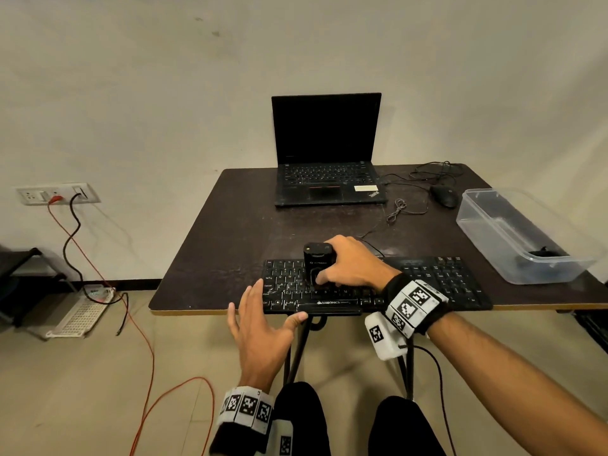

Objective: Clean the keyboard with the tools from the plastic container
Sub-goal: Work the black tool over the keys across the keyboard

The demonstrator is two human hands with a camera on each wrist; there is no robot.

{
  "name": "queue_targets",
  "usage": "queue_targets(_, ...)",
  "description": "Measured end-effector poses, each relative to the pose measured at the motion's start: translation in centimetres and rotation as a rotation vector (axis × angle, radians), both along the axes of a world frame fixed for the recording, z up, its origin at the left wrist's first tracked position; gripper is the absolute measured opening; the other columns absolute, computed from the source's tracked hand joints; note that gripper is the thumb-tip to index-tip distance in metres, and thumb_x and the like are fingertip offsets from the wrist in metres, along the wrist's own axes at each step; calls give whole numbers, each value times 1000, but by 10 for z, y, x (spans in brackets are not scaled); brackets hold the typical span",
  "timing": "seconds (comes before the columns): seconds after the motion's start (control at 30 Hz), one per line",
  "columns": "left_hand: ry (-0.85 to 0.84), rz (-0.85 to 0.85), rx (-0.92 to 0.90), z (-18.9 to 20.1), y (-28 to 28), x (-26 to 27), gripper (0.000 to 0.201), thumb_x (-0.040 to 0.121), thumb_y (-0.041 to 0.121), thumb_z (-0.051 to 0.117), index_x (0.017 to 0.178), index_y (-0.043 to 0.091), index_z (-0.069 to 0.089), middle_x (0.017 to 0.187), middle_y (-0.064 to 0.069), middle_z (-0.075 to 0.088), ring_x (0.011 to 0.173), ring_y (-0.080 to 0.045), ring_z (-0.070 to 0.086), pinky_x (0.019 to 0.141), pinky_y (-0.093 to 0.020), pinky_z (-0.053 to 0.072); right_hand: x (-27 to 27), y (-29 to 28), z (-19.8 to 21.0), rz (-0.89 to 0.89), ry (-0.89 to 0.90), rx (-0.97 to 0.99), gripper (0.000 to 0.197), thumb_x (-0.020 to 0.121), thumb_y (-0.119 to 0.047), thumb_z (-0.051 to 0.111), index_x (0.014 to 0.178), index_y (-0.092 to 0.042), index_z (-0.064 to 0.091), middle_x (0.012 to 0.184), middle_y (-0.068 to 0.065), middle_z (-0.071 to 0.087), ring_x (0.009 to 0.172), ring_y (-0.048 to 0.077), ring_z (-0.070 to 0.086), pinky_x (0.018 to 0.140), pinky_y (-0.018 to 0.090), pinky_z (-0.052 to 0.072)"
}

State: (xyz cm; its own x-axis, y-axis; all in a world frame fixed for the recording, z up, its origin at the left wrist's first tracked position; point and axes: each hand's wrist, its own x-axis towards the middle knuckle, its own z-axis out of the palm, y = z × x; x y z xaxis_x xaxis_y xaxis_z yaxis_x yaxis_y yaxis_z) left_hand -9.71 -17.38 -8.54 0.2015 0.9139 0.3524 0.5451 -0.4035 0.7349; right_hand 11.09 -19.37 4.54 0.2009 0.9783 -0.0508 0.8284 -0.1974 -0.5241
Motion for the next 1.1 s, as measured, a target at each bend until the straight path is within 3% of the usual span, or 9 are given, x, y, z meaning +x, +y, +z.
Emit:
queue_targets(0.1,-8,0,0,0,0,0,113,71,90,58,159,24,34,163,2,39,138,29,-13,129,-38,-9,-1,1,-5,-84,-59,100,21,73,-26,80,72,-29,60,75,-7,69,82,27,69,72,34,53)
queue_targets(0.27,18,2,-5,-2,1,-1,113,70,91,51,159,25,33,163,3,39,148,12,6,128,-33,-12,-5,1,2,59,33,-21,19,73,-23,86,78,-18,68,66,-3,73,63,17,72,62,30,57)
queue_targets(0.33,19,0,-11,-1,1,0,113,69,91,52,159,25,33,163,4,39,148,12,7,128,-32,-13,-5,3,0,3,15,24,19,73,-25,85,77,-23,67,75,-5,74,73,19,71,67,32,56)
queue_targets(0.47,4,3,-2,-1,2,0,114,68,91,52,159,24,34,162,4,40,144,20,-1,127,-31,-13,-14,3,-11,-33,-26,88,12,76,-23,80,82,-22,69,79,-6,72,78,21,67,67,30,46)
queue_targets(0.6,-8,-5,4,-1,1,1,115,68,90,52,159,24,34,163,3,39,139,28,-11,128,-33,-12,-15,0,-7,26,-17,38,16,74,-23,82,77,-21,67,76,-4,73,77,21,68,68,33,53)
queue_targets(0.73,8,-6,-3,-1,2,0,115,68,92,51,160,25,33,163,4,38,145,17,1,127,-30,-15,-11,7,-6,-64,-52,92,18,74,-23,78,73,-30,62,80,-4,73,81,26,69,74,35,55)
queue_targets(0.9,19,-8,10,-4,3,0,119,67,98,46,159,23,35,162,3,41,156,-3,18,127,-31,-14,-18,6,-2,60,-44,-15,23,72,-23,83,72,-26,61,75,-5,70,75,19,66,66,30,48)
queue_targets(1.0,27,0,2,-4,3,1,115,68,92,51,159,22,35,162,3,41,157,-6,19,127,-31,-14,-11,9,0,-48,-50,39,17,73,-25,82,78,-26,65,82,-3,73,84,25,69,73,33,54)
queue_targets(1.1,29,-5,1,-4,3,0,115,68,91,51,159,24,33,163,4,40,157,-4,16,127,-31,-15,-15,7,-2,0,-47,15,17,73,-24,82,83,-22,69,82,-3,73,82,23,69,73,34,57)
